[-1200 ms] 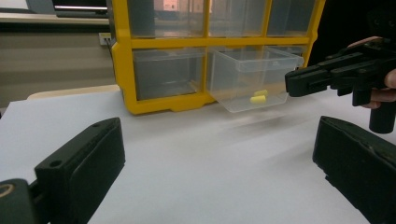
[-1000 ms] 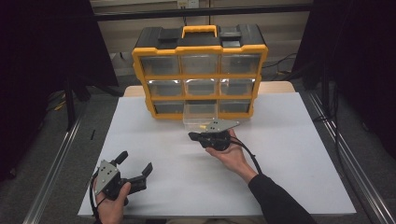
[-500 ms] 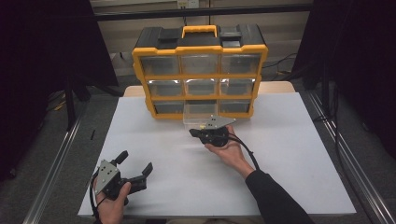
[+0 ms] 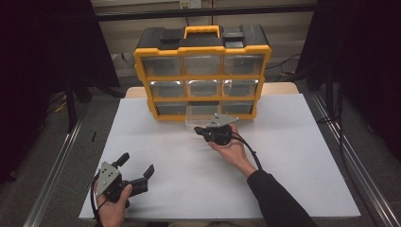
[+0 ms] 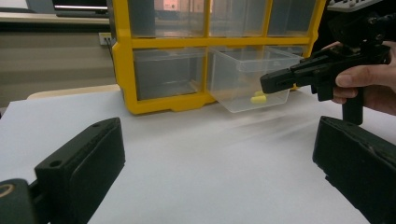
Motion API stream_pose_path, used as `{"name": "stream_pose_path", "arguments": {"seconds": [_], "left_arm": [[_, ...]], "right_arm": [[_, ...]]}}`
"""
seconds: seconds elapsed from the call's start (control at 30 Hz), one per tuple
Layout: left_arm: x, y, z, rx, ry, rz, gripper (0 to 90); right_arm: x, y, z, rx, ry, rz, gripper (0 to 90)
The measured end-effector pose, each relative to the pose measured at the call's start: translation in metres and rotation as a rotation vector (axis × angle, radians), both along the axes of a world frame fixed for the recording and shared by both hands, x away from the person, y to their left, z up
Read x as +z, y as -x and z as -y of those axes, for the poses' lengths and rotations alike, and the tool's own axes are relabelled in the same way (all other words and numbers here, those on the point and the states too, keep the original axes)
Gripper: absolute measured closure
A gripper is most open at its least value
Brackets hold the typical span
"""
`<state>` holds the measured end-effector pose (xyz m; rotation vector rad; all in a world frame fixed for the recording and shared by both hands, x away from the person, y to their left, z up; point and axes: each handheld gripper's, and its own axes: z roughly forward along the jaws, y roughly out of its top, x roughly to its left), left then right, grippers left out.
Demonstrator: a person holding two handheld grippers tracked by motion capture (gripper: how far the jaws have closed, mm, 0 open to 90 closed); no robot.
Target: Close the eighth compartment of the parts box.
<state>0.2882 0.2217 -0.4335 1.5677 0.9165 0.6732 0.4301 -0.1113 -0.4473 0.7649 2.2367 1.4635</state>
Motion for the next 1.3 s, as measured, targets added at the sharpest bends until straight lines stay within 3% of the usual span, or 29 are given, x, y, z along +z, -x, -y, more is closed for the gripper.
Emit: {"name": "stream_pose_path", "arguments": {"seconds": [0.23,1.1,1.3], "left_arm": [[0.000,0.000,0.001,-0.002,0.000,0.000,2.5],[0.000,0.000,0.001,0.001,0.001,-0.001,2.5],[0.000,0.000,0.001,-0.002,0.000,-0.001,2.5]], "right_arm": [[-0.001,-0.004,0.002,-0.041,-0.015,0.032,90.0],[-0.004,-0.012,0.005,-0.084,-0.019,0.040,90.0],[-0.002,-0.014,0.005,-0.081,0.002,0.046,90.0]]}}
